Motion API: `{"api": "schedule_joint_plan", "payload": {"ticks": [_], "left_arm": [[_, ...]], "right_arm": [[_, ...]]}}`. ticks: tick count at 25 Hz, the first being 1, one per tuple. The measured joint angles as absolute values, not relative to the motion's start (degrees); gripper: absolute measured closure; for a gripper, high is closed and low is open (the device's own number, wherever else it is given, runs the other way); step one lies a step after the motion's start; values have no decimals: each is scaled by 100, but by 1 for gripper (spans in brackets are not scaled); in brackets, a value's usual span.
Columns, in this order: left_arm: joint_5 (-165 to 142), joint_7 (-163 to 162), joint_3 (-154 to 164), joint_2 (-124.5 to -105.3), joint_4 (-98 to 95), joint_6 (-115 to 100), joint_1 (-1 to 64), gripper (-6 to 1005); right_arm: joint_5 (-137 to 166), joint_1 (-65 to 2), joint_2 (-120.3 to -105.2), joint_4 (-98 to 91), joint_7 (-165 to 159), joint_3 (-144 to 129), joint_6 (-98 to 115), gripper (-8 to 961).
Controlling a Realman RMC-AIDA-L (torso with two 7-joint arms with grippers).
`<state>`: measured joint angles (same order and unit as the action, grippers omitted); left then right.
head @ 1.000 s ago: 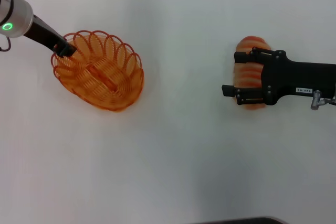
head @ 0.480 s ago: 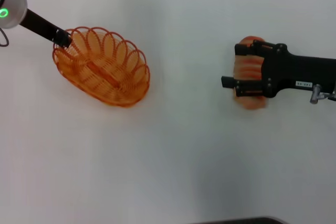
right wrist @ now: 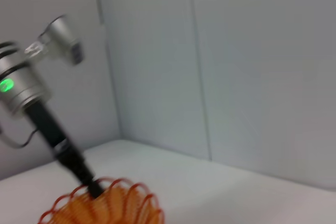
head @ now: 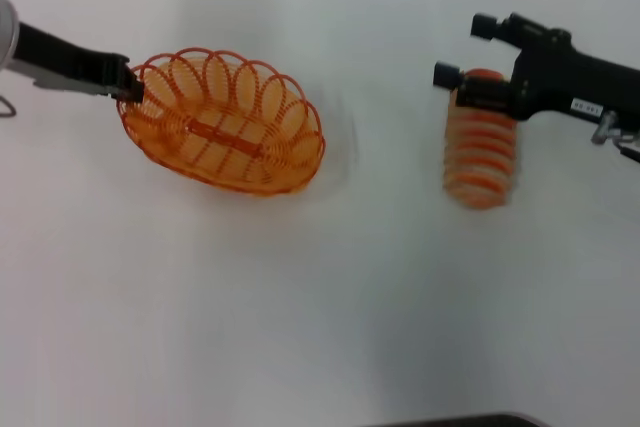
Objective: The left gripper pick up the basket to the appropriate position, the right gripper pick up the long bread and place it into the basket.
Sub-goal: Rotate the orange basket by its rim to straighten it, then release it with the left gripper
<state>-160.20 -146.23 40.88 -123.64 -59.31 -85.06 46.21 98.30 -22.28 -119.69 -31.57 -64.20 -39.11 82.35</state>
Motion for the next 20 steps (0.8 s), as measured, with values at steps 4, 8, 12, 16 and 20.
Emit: {"api": "schedule_joint_plan", "payload": {"ticks": [4,8,12,16,20], "left_arm": [[-15479,-14970,4264,-12435,-5997,-8286,4164,928],[-14798,-15221,4750,-12445,-6007,-7861,3649,930],[-14326,-15381,5223,-12447,-6018,-7369,3250,931],[-14041,-15422,5415,-12454,-5970,-7163,3026,930],[-13867,-15424,5467,-12461,-5925,-7133,2942,930]], "right_arm": [[9587,-2264,-11973,-3050,-6401,-3911,7970,58],[9360,-2282,-11969,-3027,-6396,-3910,7771,60],[9160,-2309,-11972,-3021,-6389,-3911,7693,61],[9087,-2317,-11976,-2970,-6389,-3911,7683,63],[9084,-2322,-11978,-2918,-6389,-3911,7661,65]]}}
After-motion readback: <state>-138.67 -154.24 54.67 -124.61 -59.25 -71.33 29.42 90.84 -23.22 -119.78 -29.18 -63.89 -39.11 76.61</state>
